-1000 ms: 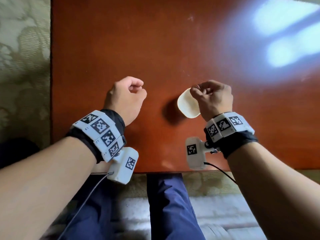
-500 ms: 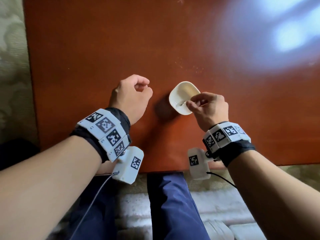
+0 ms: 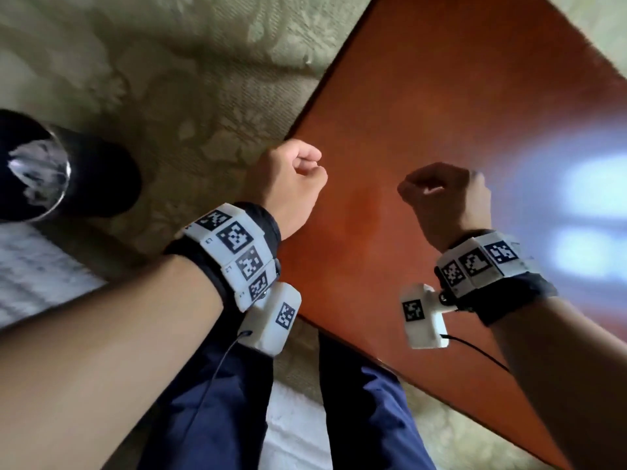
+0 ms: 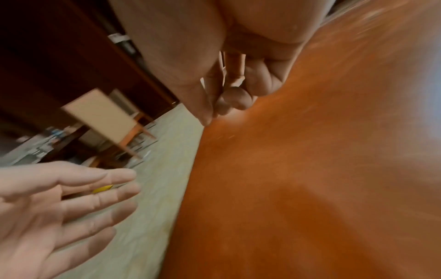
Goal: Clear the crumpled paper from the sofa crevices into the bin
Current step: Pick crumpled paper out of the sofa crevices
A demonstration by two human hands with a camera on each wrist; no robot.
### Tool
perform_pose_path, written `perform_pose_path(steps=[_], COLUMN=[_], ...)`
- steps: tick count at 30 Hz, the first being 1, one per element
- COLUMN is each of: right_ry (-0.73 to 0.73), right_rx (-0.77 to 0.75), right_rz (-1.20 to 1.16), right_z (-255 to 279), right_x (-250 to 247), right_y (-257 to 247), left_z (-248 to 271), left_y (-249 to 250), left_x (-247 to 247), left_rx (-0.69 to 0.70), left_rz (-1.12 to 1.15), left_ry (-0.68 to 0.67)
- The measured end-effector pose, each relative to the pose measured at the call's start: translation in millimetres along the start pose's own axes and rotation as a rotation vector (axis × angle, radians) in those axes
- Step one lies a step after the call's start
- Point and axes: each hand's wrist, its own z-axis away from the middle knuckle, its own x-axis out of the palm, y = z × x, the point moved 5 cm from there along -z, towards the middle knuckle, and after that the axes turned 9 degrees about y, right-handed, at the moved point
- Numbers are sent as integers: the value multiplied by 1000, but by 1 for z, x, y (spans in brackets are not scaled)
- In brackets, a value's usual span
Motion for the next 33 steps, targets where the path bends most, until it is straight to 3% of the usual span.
perform_pose_path(steps=[6,11,14,19,22,26,33], right_ry=[-173,-369,-437,-623,-822,-983,-1133], right_rx=[-360,-675,-892,-1157,-1286,-1458,-1682], right_rz=[10,15,7,-77,-58,-29,137], right_z=[44,147,226,362,446,533,607], right_x=[95,173,203,251,280,308,334], right_y=[-214,-367,-438,-508,-523,-527,-517], left_z=[-6,38,86,181,241,316,383], left_y=[-66,-146,-189,-251,-298,-351,-378], left_x=[-183,-324,-394,-488,-513,-503,-471], left_rx=[-77,-259,-320,-465,-601,-772,-981], left_rz=[99,162,159,283,364,505,626], left_ry=[242,458,630,919,1068,1210,1397])
